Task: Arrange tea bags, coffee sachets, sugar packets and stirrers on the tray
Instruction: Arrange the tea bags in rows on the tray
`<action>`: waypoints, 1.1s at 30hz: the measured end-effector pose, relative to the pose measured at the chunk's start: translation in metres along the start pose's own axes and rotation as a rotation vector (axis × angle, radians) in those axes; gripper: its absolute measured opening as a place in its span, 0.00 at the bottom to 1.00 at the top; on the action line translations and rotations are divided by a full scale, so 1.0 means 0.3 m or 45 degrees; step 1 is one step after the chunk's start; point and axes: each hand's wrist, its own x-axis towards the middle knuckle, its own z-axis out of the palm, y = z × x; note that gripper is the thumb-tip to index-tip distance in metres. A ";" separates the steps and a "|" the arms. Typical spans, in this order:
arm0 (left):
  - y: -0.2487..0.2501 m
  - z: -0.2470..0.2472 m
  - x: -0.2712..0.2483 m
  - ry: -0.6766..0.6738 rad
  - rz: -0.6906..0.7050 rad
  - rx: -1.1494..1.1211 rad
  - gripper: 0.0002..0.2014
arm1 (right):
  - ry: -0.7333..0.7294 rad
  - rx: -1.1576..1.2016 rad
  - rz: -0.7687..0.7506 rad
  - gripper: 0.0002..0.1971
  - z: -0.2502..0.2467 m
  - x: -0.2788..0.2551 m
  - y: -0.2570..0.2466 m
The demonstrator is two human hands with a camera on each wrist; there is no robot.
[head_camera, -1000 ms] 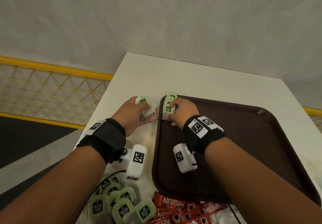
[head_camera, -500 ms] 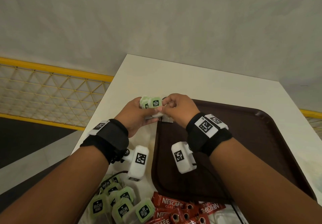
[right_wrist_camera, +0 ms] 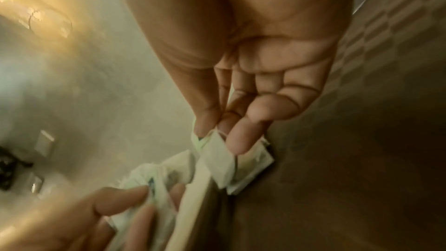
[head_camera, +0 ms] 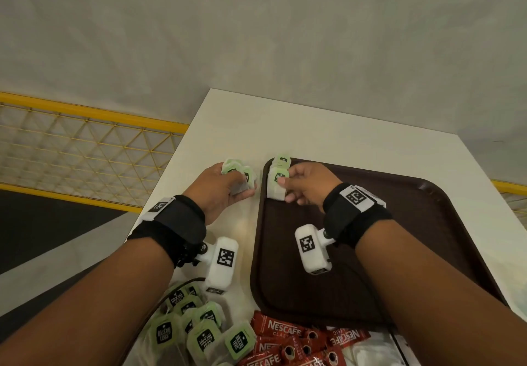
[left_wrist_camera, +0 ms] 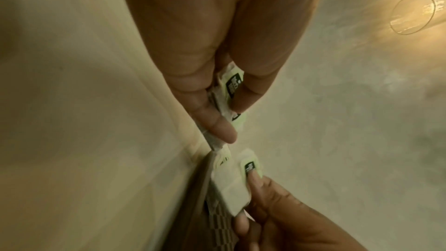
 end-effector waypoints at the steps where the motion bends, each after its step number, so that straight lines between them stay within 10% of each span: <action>1: -0.003 -0.005 -0.001 -0.010 -0.002 0.018 0.18 | -0.026 -0.091 0.022 0.09 0.000 0.003 0.009; 19: 0.020 0.002 -0.041 -0.015 0.058 0.371 0.11 | 0.213 -0.423 0.048 0.13 0.021 0.016 -0.030; 33: 0.014 0.040 -0.038 -0.139 0.127 0.167 0.17 | 0.120 0.040 -0.231 0.05 0.090 -0.062 -0.087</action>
